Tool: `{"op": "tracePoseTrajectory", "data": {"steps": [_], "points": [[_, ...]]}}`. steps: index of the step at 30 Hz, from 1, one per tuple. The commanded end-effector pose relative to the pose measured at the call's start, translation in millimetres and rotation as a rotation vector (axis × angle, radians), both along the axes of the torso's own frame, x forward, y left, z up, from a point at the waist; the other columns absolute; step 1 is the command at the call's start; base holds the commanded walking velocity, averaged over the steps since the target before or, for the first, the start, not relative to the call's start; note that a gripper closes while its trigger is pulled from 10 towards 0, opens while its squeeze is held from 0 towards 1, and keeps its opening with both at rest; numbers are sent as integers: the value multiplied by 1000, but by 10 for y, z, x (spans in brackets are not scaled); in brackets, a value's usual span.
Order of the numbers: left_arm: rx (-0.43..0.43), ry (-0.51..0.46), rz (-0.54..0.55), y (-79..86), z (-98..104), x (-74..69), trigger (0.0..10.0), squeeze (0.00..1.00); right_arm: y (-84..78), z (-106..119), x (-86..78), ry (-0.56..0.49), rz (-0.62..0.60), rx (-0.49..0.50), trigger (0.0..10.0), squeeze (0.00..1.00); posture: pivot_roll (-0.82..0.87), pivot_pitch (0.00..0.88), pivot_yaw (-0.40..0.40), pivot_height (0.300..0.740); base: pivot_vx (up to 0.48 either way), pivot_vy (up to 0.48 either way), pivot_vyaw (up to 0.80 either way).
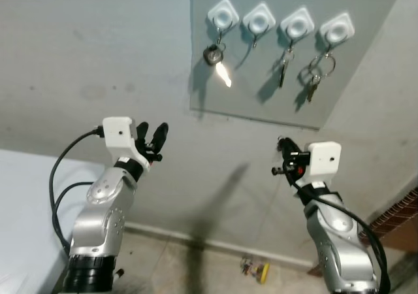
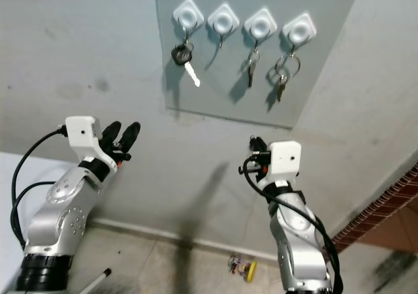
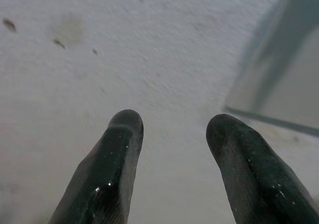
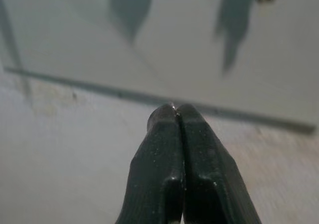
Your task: Hang keys on a hook
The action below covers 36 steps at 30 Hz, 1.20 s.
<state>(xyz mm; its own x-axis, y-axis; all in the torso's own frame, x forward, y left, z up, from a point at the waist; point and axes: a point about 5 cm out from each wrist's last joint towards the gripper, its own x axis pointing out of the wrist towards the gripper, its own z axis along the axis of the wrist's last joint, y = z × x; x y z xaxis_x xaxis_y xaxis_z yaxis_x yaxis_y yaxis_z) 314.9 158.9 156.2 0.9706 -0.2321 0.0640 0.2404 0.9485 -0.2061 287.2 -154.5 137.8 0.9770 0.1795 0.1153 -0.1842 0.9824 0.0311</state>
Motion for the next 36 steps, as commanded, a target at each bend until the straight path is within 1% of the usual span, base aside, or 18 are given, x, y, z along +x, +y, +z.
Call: {"op": "tracePoseTrajectory", "data": {"steps": [1,3,5,6,7,8,10,11,13,16,17,19,22,24,25,27,31,36], "points": [[6,-11,9,39,21,-10,10000,0,48,16,-4,-6,11,15,10000,0,12,87,-22,740,401,0,0],[11,-38,21,26,52,-21,10000,0,48,12,-10,-4,15,13,10000,0,12,88,-22,740,0,0,0],[13,-45,18,21,62,-24,10000,0,48,12,-11,-4,16,12,10000,0,12,88,-22,740,0,0,0],[54,-65,-5,-21,94,-35,10000,0,44,13,-15,-3,22,11,10000,0,12,93,-24,740,0,0,0],[54,-65,-5,-21,94,-35,10000,0,44,13,-15,-3,22,11,10000,0,12,93,-24,740,0,0,0],[96,-118,-54,-113,162,-75,10000,0,49,15,-22,-2,40,9,10000,0,12,94,-25,740,0,0,0],[132,-156,-88,-182,206,-112,10000,0,57,21,-28,-3,56,6,10000,0,12,97,-26,740,0,0,0],[132,-156,-88,-182,206,-112,10000,0,57,21,-28,-3,56,6,10000,0,12,97,-26,740,0,0,0],[167,-214,-198,-349,268,-212,10000,0,111,64,-48,-18,115,7,10000,0,12,97,-26,740,0,0,0],[163,-240,-267,-455,320,-283,10000,0,180,168,-89,-58,197,12,10000,0,12,105,-27,740,0,0,0],[157,-243,-274,-465,329,-290,10000,0,186,182,-93,-64,205,9,10000,0,12,105,-27,740,0,0,0],[150,-266,-293,-496,393,-307,10000,0,242,303,-123,-102,267,28,10000,0,12,104,-28,740,0,0,0],[136,-295,-303,-509,474,-318,10000,0,277,419,-137,-137,296,38,10000,0,9,109,-29,740,0,0,0],[85,-336,-311,-516,613,-327,10000,0,325,563,-149,-183,328,61,10000,0,9,109,-29,740,0,0,0],[78,-341,-313,-518,638,-326,10000,0,336,589,-151,-191,334,62,10000,0,9,109,-29,740,0,0,0],[86,-366,-314,-523,700,-331,10000,0,359,652,-155,-211,345,68,10000,0,9,109,-29,740,0,0,0],[104,-411,-329,-531,831,-345,10000,0,403,858,-150,-281,358,88,10000,0,10,108,-28,740,0,0,0],[103,-415,-330,-519,866,-349,10000,0,398,943,-153,-304,358,99,10000,0,13,107,-27,740,0,0,0]]}}
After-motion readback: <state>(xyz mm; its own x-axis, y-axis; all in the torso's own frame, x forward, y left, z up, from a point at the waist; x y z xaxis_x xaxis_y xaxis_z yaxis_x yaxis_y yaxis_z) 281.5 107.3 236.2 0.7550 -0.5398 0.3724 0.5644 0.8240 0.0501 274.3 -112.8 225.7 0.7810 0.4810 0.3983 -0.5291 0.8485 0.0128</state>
